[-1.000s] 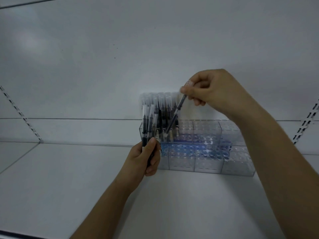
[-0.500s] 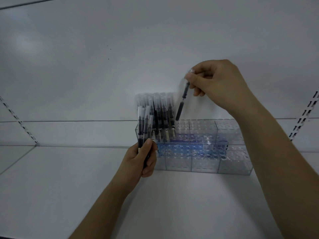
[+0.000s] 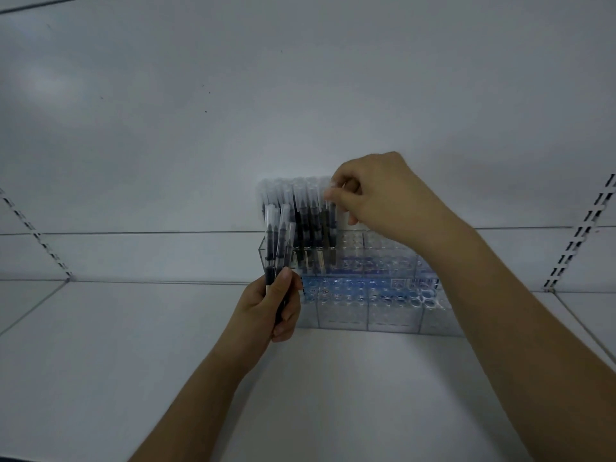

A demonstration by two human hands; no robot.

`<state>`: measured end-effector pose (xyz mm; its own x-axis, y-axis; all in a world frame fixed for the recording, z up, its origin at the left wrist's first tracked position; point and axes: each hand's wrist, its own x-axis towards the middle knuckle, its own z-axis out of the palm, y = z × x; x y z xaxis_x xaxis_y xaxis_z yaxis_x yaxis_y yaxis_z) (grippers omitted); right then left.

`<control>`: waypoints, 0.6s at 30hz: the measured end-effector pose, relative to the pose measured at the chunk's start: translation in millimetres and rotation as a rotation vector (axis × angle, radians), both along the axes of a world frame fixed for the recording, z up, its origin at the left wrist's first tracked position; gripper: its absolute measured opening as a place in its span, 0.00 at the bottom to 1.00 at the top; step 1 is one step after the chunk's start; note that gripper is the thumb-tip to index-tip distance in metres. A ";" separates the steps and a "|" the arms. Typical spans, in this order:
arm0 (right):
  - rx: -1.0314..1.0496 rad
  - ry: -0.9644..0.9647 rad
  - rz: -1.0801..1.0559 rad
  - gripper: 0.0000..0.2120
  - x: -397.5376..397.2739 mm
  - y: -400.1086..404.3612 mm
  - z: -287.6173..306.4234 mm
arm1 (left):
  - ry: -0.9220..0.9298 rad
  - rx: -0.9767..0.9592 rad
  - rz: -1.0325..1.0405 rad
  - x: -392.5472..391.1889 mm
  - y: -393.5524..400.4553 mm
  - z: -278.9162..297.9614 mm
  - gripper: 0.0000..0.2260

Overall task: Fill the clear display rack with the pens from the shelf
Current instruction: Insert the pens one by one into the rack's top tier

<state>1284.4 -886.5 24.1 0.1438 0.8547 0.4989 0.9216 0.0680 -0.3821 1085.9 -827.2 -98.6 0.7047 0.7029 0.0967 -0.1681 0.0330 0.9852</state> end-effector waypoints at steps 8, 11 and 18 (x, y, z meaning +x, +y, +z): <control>-0.096 -0.204 -0.150 0.27 -7.5 -3.6 6.0 | -0.005 0.001 -0.003 -0.7 0.3 0.2 0.15; -0.125 -0.070 -0.043 0.26 -15.6 -11.7 12.4 | -0.012 0.001 -0.012 -0.7 0.3 0.1 0.16; -0.326 0.283 0.208 0.12 -44.1 -3.5 -7.4 | -0.044 0.022 -0.099 -2.7 0.9 -4.0 0.19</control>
<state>1240.3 -889.9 16.7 0.0443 0.9852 0.1657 0.7576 0.0750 -0.6484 1083.2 -826.4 -102.6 0.7654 0.6274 0.1434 -0.2081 0.0303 0.9776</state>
